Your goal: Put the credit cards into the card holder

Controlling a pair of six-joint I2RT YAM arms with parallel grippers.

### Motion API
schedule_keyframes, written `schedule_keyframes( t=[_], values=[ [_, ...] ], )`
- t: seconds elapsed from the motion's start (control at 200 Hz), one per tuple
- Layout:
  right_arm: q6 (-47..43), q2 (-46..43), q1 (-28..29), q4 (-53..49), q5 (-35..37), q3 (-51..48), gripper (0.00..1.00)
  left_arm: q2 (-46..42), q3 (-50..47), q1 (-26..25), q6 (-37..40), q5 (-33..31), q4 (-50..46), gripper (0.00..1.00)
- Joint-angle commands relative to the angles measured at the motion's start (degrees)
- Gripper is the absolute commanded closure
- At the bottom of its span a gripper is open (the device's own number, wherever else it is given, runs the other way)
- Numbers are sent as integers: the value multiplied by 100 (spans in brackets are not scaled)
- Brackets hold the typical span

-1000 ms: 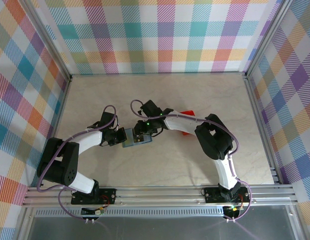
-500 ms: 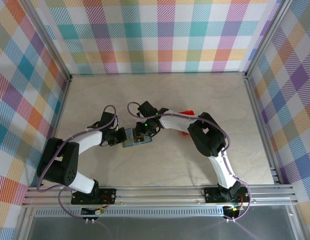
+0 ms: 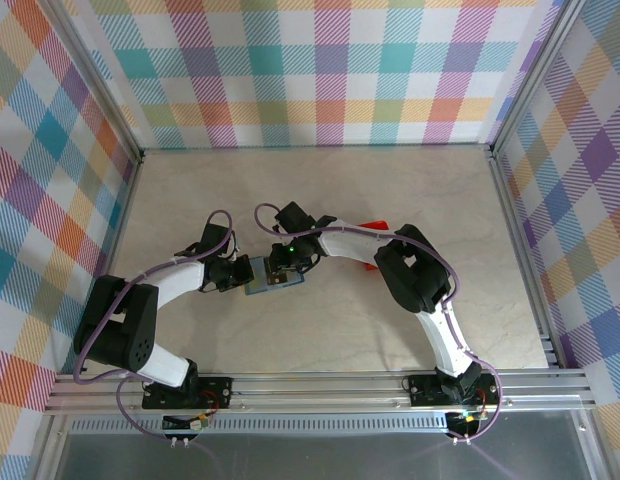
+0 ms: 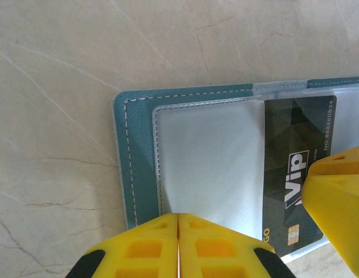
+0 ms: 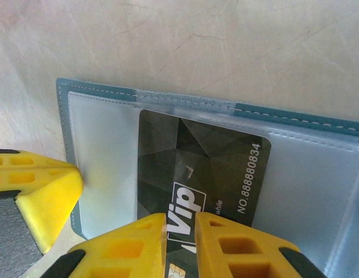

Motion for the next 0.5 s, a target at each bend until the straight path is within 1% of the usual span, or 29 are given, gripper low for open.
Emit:
schedule_keyframes(
  t=[0.0,0.155,0.395,0.495],
  values=[
    [99,231,46,30,-270,-90,80,-142,134,59,81,44,-189,92],
    [190,250,46,250,-502,-120,81,-115,152,57,91,33,-212,91],
    [60,148,46,264,-541,-115,81,-169,167,52,90,-31,-247,91],
    [17,-87,46,318,-501,-167,78,-160,159,51,103,-37,-265,91]
  ],
)
